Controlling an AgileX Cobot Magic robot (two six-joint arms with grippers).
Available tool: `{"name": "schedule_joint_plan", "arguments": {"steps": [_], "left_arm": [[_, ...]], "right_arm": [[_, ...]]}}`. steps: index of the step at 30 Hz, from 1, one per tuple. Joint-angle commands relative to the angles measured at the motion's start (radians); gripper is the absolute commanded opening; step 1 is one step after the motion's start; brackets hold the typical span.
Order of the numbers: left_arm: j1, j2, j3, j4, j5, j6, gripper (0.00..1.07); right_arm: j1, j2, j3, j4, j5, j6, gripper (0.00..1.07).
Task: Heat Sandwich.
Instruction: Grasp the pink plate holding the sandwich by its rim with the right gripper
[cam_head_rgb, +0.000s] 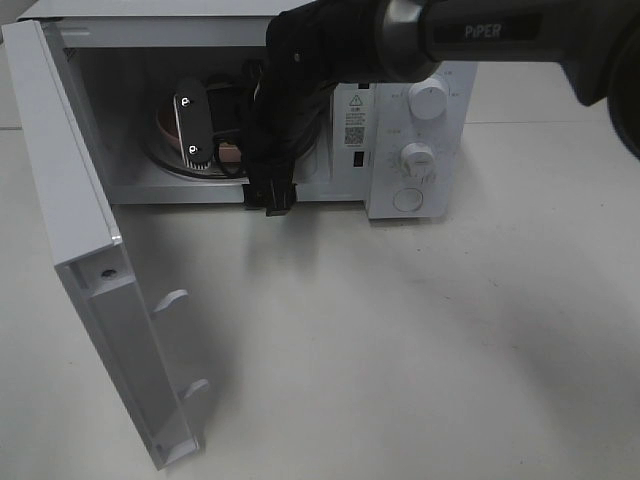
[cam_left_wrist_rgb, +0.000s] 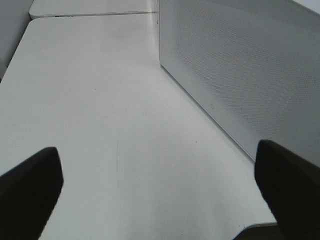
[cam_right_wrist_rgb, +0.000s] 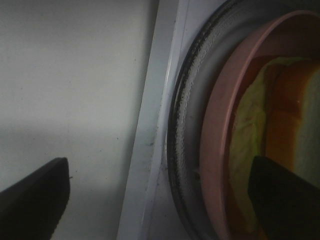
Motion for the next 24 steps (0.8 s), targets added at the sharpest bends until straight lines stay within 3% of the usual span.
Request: {"name": "schedule_joint_plan", "arguments": {"steps": [1, 10, 18, 24], "left_arm": [[0.003, -0.007, 0.005, -0.003, -0.01, -0.005, 1.0], [0.003, -0.007, 0.005, 0.011, -0.01, -0.005, 1.0], [0.003, -0.007, 0.005, 0.022, -0.01, -0.005, 1.0], [0.003, -0.007, 0.005, 0.022, -0.01, -0.005, 1.0]], "right_arm": [[0.001, 0.045, -0.064, -0.003, -0.003, 0.01, 0.92], [-0.011, 0.136, -0.198, -0.002, 0.022, 0.011, 0.91], [-0.022, 0.158, -0.207, -0.002, 0.02, 0.011, 0.89], [-0.022, 0.163, -0.207, 0.022, 0.023, 0.015, 0.76]]}}
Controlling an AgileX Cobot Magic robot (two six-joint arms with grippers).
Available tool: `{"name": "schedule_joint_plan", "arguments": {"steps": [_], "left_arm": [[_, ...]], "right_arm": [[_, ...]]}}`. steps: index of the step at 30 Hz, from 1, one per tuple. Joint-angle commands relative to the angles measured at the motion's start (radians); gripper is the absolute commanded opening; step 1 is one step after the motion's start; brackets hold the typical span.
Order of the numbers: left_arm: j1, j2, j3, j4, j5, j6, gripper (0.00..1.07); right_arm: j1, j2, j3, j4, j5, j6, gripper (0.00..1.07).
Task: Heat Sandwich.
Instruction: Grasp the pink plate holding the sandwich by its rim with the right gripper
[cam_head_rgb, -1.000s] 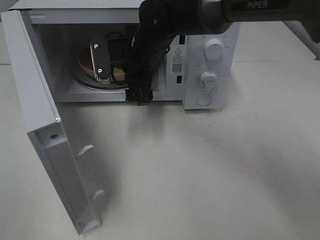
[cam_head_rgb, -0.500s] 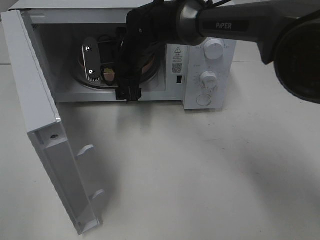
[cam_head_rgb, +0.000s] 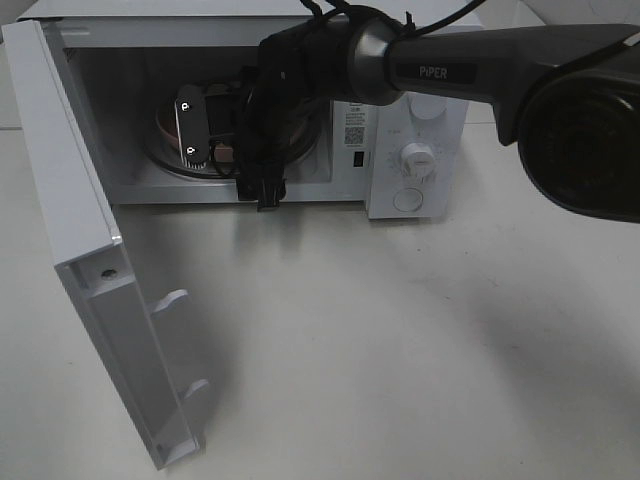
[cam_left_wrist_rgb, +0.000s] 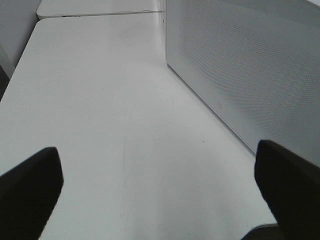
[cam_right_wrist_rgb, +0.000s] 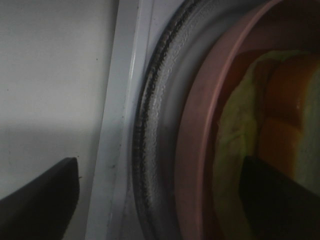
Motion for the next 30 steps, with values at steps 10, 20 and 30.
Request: {"name": "schedule_joint_plan", "arguments": {"steps": [10, 20, 30], "left_arm": [[0.003, -0.007, 0.005, 0.003, -0.01, -0.005, 1.0], [0.003, -0.007, 0.005, 0.003, -0.01, -0.005, 1.0], [0.003, -0.007, 0.005, 0.003, -0.01, -0.005, 1.0]], "right_arm": [[0.0, -0.003, -0.005, 0.02, 0.085, 0.037, 0.0], [0.0, -0.011, -0.005, 0.022, 0.099, 0.038, 0.0], [0.0, -0.012, -0.005, 0.022, 0.107, 0.027, 0.0]]}}
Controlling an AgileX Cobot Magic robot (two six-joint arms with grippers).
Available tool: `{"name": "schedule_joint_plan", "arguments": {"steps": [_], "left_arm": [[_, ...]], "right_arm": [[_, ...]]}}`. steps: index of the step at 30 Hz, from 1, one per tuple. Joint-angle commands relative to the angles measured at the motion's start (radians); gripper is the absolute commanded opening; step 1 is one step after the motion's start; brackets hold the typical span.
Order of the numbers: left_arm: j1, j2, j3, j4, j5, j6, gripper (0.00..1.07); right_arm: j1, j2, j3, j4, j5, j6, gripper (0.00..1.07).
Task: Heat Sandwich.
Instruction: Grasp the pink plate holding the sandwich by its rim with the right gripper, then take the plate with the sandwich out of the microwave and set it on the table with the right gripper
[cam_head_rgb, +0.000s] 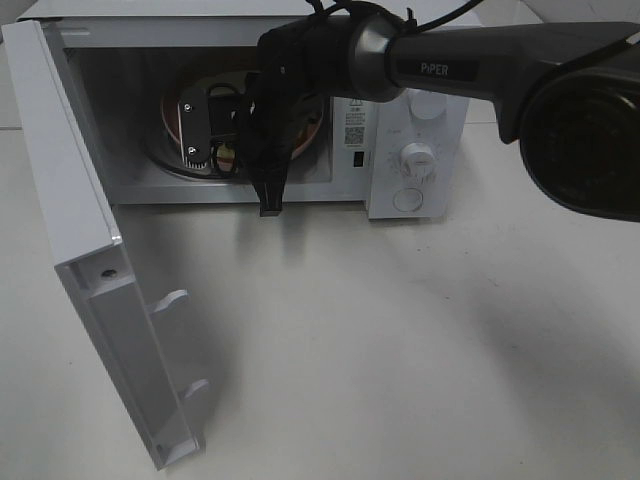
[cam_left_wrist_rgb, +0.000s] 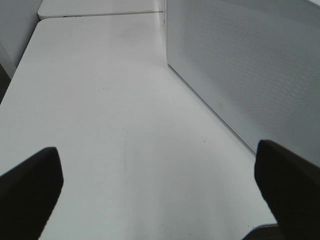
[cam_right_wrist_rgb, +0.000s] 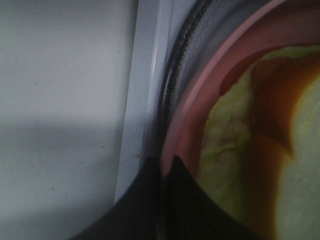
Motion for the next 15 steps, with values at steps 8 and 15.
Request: {"name": "schedule_joint_plan", "arguments": {"steps": [8, 15], "left_arm": [[0.003, -0.007, 0.005, 0.0, -0.01, -0.005, 1.0], [0.003, -0.007, 0.005, 0.0, -0.01, -0.005, 1.0]], "right_arm": [[0.0, -0.027, 0.003, 0.01, 0.052, -0.017, 0.0], [0.0, -0.05, 0.004, 0.013, 0.059, -0.043, 0.0]]}}
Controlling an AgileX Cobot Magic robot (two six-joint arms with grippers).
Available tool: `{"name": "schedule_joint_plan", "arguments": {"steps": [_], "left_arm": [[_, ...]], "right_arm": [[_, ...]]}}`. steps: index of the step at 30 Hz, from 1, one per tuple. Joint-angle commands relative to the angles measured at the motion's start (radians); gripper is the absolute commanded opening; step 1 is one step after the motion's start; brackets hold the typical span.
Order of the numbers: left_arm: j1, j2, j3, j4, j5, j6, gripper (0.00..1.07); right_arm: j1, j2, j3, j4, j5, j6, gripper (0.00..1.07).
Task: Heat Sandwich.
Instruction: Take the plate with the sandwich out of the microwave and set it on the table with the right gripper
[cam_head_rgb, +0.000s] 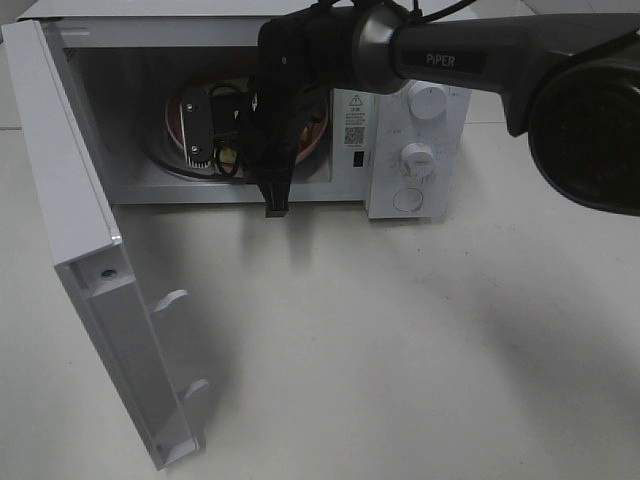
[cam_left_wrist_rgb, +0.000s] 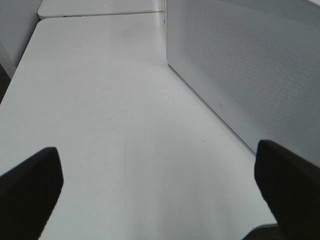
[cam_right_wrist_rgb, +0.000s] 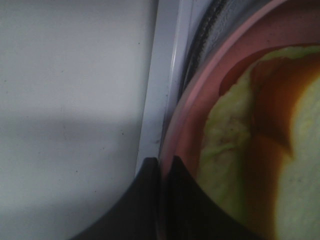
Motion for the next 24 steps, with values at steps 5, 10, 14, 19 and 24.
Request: {"name": "schedule_joint_plan", "arguments": {"steps": [5, 10, 14, 19, 24], "left_arm": [[0.003, -0.007, 0.005, 0.0, -0.01, -0.005, 1.0], [0.003, -0.007, 0.005, 0.0, -0.01, -0.005, 1.0], [0.003, -0.007, 0.005, 0.0, -0.01, -0.005, 1.0], [0.003, -0.007, 0.005, 0.0, -0.01, -0.005, 1.0], [0.003, -0.007, 0.005, 0.0, -0.01, -0.005, 1.0]], "right_arm": [[0.0, -0.067, 0.075, 0.06, -0.062, -0.107, 0.0], [0.0, -0.124, 0.173, 0.093, -0.104, -0.188, 0.0], [0.0, -0.165, 0.212, 0.139, -0.109, -0.239, 0.0], [0.0, -0.218, 0.255, 0.208, -0.087, -0.32, 0.0], [0.0, -0.256, 0.304, 0.209, -0.065, -0.329, 0.0]]}}
